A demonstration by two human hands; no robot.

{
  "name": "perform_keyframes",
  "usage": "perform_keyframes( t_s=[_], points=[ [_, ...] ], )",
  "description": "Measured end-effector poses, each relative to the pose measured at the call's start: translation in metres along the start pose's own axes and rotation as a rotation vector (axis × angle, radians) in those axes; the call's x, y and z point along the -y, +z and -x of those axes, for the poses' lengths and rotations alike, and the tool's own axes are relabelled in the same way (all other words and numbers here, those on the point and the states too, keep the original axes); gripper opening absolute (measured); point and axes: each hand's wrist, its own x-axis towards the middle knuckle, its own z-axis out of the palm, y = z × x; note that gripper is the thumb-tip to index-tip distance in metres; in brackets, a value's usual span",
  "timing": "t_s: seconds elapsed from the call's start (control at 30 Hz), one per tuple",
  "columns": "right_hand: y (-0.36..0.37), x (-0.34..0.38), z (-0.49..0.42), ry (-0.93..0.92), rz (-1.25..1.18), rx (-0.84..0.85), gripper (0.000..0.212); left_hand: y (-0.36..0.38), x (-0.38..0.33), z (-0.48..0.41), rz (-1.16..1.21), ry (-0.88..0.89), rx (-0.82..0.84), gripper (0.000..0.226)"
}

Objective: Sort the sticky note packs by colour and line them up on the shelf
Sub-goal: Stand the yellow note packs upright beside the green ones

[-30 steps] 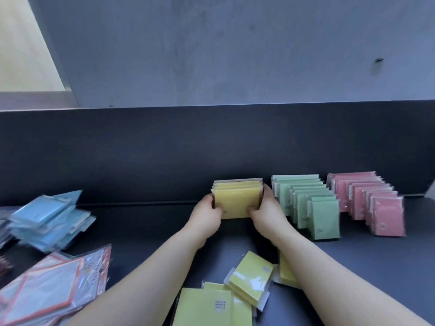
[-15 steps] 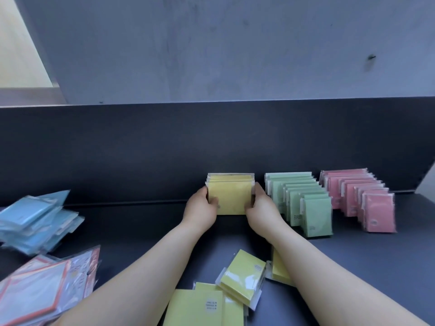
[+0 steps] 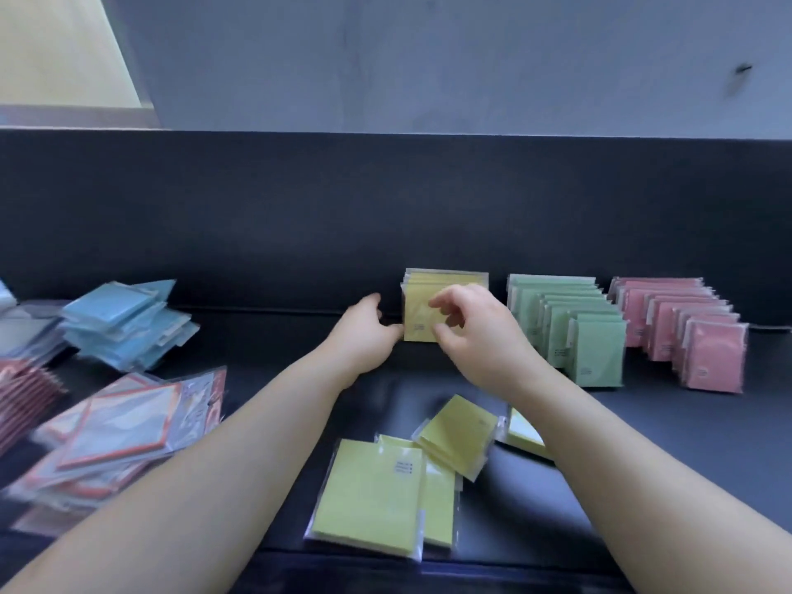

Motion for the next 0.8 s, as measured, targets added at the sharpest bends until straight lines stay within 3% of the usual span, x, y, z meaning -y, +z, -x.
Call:
perform_keyframes(
  t_s=[0.1, 0.17, 0.27, 0.37, 0.7, 0.8],
  points=[
    [-0.007, 0.025, 0.013, -0.074, 0.082, 0.444, 0.023, -0.010, 0.007, 0.014, 0.000, -0.006, 0.025, 0.061],
    [-0.008, 0.040, 0.025, -0.136, 0.162, 0.675, 0.038, -0.015, 0.014, 0.022, 0.023, -0.025, 0.047, 0.056],
    [-0.001, 0.053, 0.044, -0.178, 0.273, 0.871, 0.075, -0.018, 0.026, 0.033, 0.048, -0.063, 0.069, 0.051],
    [0.011, 0.058, 0.059, -0.206, 0.363, 0.908, 0.098, -0.019, 0.037, 0.040, 0.056, -0.096, 0.081, 0.049],
    [0.011, 0.038, 0.042, -0.071, 0.397, 0.771, 0.089, -0.018, 0.046, 0.048, 0.106, -0.119, 0.081, 0.042],
    [0.006, 0.038, 0.047, -0.088, 0.426, 0.814, 0.100, -0.018, 0.045, 0.052, 0.128, -0.106, 0.092, 0.034]
  ],
)
